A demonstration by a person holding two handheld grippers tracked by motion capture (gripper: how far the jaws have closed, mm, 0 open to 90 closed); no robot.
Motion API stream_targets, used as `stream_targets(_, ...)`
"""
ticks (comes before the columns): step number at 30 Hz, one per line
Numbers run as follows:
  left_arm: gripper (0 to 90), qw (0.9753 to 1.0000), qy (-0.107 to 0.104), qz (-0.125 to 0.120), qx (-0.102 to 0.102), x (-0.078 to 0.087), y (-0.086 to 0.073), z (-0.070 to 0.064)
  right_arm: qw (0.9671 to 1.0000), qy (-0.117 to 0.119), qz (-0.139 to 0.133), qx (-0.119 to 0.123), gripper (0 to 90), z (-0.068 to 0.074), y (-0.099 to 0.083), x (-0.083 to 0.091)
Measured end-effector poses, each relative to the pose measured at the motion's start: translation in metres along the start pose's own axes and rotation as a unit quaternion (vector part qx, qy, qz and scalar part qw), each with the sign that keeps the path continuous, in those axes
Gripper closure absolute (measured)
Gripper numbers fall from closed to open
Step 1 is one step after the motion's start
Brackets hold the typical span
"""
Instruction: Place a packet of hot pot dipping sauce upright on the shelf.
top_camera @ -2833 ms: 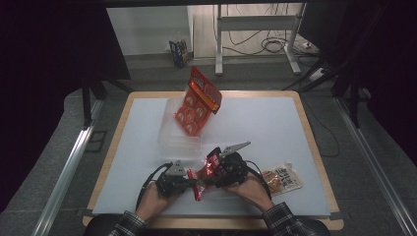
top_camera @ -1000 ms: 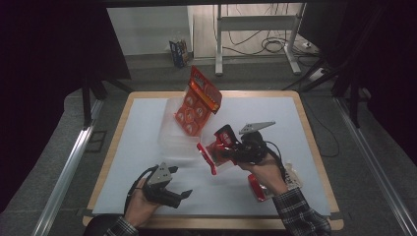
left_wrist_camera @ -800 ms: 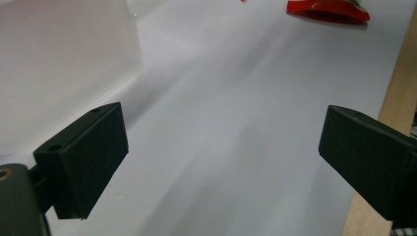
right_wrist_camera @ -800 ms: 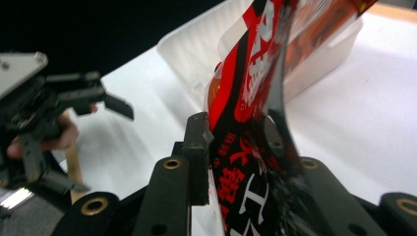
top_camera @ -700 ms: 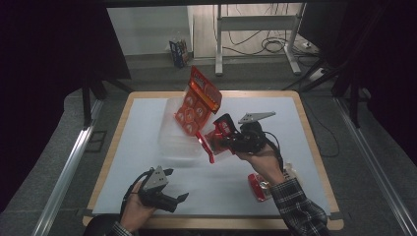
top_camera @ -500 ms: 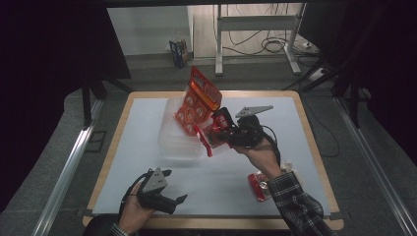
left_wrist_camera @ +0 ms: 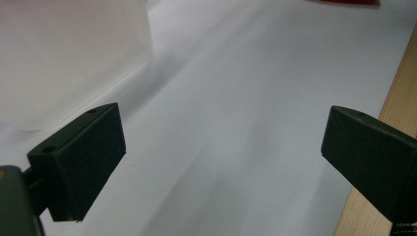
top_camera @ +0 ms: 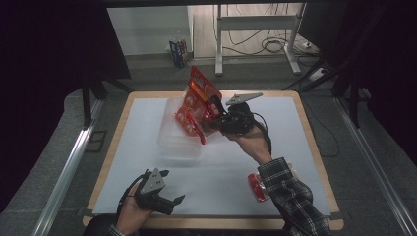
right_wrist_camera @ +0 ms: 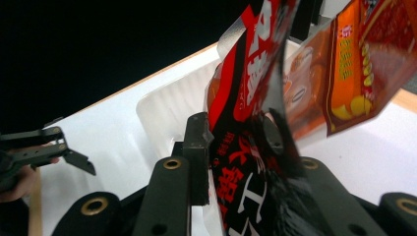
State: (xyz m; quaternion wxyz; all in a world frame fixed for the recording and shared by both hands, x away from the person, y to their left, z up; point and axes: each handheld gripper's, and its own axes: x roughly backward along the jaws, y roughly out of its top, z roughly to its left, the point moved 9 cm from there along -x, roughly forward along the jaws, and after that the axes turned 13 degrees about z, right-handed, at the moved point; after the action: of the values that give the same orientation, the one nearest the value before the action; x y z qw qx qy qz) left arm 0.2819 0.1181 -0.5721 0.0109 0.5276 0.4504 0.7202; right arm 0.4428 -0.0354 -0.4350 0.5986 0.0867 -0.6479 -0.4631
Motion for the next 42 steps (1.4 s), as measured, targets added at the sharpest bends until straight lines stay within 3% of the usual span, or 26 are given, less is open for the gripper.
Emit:
stream_targets(13, 2.8, 1.0, 0.004, 0.005, 0.004, 0.0, -0.002, 0.003, 0.9996, 0.001, 0.005, 0.029, 70.7, -0.003, 0.021, -0.031)
stream_targets(32, 2.9, 0.9999, 0.001, 0.009, 0.006, 0.0, -0.003, 0.003, 0.9975, -0.005, 0.029, 0.064, 70.7, -0.006, 0.011, -0.074)
stream_targets(42, 2.9, 0.9999, 0.0, 0.014, 0.004, -0.001, -0.004, 0.003, 0.9964, 0.017, 0.036, 0.074, 69.8, 0.001, 0.007, -0.083)
